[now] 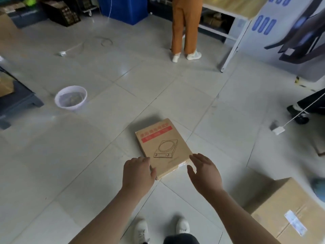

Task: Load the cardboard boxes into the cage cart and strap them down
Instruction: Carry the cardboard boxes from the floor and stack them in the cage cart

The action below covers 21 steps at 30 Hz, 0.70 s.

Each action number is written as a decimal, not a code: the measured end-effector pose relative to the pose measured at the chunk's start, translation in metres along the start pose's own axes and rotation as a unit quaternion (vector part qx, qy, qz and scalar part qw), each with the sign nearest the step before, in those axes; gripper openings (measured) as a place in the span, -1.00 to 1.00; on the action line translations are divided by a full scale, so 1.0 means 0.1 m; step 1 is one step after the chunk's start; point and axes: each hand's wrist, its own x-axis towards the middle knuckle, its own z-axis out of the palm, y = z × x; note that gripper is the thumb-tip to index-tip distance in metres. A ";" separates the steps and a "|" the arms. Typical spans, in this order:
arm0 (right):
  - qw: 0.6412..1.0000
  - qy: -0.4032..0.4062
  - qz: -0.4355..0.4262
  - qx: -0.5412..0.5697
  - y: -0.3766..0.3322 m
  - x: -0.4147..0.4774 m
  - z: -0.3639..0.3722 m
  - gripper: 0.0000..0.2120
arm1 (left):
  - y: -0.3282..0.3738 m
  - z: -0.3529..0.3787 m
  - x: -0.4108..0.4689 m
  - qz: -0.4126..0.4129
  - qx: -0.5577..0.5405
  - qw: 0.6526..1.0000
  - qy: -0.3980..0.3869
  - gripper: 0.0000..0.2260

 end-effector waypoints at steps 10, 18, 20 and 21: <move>0.996 -0.092 0.019 0.010 1.28 1.24 0.70 -0.66 | 0.45 1.00 1.23 -0.094 -0.022 0.995 -0.033 -0.66; 0.987 -0.159 -0.019 0.013 2.10 2.13 1.87 -0.67 | 0.57 2.18 2.14 -0.146 -0.040 0.986 -0.074 -0.69; 0.984 -0.173 -0.024 0.018 2.26 2.28 2.24 -0.67 | 0.53 2.54 2.31 -0.159 -0.046 0.983 -0.078 -0.68; 0.983 -0.179 -0.026 0.018 2.35 2.34 2.44 -0.67 | 0.49 2.74 2.39 -0.165 -0.046 0.982 -0.080 -0.67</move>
